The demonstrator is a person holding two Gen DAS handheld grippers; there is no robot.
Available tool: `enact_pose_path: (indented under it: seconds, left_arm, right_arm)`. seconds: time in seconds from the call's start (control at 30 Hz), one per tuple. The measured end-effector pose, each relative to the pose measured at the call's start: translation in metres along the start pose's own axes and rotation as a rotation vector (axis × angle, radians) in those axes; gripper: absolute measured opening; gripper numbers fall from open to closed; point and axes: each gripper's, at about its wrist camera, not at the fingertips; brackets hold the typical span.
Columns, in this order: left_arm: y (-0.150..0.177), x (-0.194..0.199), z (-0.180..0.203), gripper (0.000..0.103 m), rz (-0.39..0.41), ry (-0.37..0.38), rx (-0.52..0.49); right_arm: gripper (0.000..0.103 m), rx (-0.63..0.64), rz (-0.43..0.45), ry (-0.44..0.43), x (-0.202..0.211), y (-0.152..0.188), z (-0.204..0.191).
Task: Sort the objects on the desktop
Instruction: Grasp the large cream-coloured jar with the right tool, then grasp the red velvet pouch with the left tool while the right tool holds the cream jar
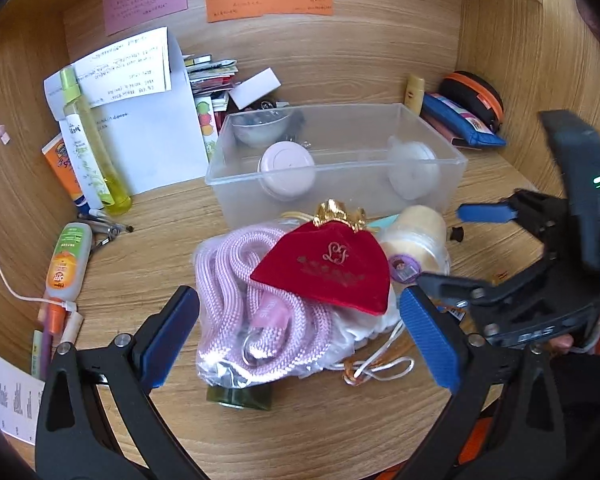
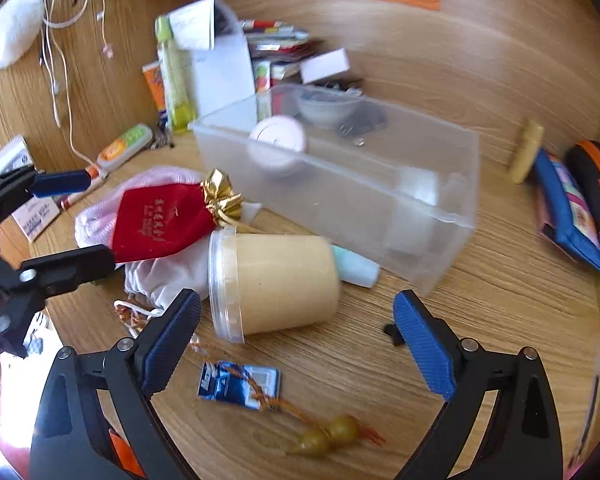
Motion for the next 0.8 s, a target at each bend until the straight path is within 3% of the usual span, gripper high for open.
enact_pose_path:
  seconds: [0.17,0.2,0.23,0.33,0.8]
  left_arm:
    - [-0.008,-0.004,0.002,0.101,-0.007,0.032,-0.020]
    - [-0.009,-0.005,0.003,0.101,-0.009,0.037,-0.029]
    - [-0.010,-0.007,0.005,0.101,-0.015,0.059,-0.041]
    - [-0.015,-0.021,0.010,0.101,-0.071,0.120,-0.071]
    - [-0.034,-0.066,0.019,0.101,-0.156,0.051,-0.135]
  right_arm:
    - [0.092,-0.009,-0.040,-0.054,-0.020,-0.004,0.005]
    - [0.082,-0.016,-0.046,-0.076,-0.023,-0.005,0.006]
    - [0.062,-0.017,-0.048,-0.096,-0.024,-0.005,0.006]
    - [0.063,-0.019,-0.040,-0.123,-0.025,-0.004,0.007]
    - [0.063,-0.089,0.025,-0.084,0.011,0.002,0.041]
Point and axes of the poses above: each gripper's, at about its wrist camera, not at the fingertips, and x roughly against the way its jaws point, z to its right, y to its underside, and after that the axes turned 6 degrees about x, right-handed
